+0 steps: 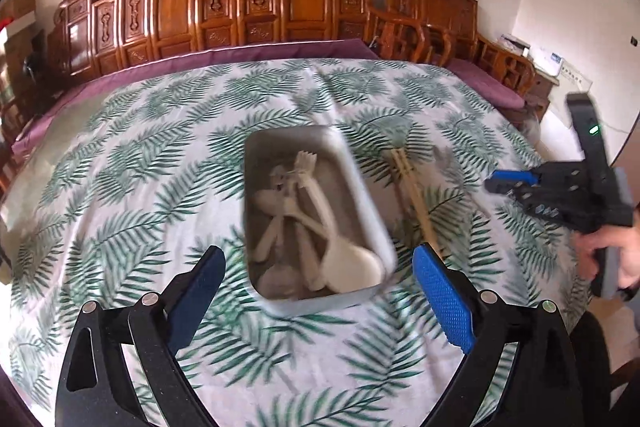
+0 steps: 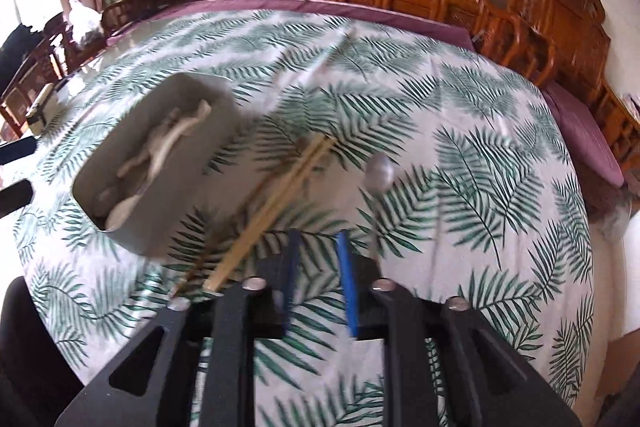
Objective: Organize utensils
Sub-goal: 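Move the right tool to the pile and grasp a metal spoon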
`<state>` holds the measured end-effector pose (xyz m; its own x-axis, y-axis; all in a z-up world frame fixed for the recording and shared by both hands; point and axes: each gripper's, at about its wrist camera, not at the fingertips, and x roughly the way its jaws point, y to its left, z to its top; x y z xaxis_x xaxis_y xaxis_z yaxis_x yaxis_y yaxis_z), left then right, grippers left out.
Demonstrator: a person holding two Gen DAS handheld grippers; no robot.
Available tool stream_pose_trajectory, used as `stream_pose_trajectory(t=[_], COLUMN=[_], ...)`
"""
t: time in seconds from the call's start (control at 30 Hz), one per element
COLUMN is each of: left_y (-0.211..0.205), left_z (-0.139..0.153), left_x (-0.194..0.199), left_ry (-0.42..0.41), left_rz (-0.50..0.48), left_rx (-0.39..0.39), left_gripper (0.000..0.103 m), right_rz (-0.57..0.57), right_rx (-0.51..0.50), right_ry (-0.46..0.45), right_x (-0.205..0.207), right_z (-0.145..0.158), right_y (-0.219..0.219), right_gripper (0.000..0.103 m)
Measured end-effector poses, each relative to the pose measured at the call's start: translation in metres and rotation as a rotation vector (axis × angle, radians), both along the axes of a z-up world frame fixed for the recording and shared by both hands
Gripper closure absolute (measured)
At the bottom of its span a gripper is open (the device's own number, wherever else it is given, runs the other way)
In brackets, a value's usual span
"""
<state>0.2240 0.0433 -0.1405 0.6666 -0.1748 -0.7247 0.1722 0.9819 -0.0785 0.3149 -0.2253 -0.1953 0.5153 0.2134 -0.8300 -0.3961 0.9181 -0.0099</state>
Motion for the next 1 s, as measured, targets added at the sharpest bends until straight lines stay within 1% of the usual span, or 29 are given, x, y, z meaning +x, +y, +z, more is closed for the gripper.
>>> stream_pose_trajectory(t=[0.17,0.3,0.53,0.63,0.67,0.7,0.9,0.97,1.0], left_y=[-0.027,-0.042,-0.061,-0.066,-0.067,-0.069,-0.076,-0.078,-0.079], left_z=[0.000,-0.006,-0.018,-0.020,-0.020,-0.020,-0.024,-0.025,-0.026], left_x=[0.006,0.009,0.015,0.018,0.018,0.020,0.024,0.027,0.028], left_ry=[0.000,0.015,0.047,0.055,0.057,0.060,0.074,0.080,0.083], left_rz=[-0.032,-0.053,-0.087,-0.095,-0.097,-0.099,-0.112,-0.114,-0.115], left_rx=[-0.005,-0.001,0.028,0.032,0.035,0.037,0.049,0.054,0.056], left_gripper=[0.012,0.012,0.012,0.012,0.012,0.012,0.012,0.012,0.012], right_rz=[-0.034,-0.054,-0.019,-0.004,0.000,0.002,-0.005,0.007,0.010], right_rx=[-0.016,-0.037,-0.033,-0.052,-0.057,-0.066,-0.083,-0.090,-0.098], right_ry=[0.038,0.087,0.109,0.125,0.131,0.143,0.159,0.158,0.161], right_x=[0.020,0.039,0.057,0.065,0.066,0.069,0.075,0.073,0.071], right_z=[-0.020,-0.035,-0.041,-0.048,-0.049,-0.052,-0.056,-0.056,-0.056], right_y=[-0.015,-0.023,-0.016,-0.009,-0.007,-0.005,-0.005,-0.003,-0.001], right_gripper=[0.073,0.073,0.073,0.073,0.076,0.082,0.086,0.093,0.098])
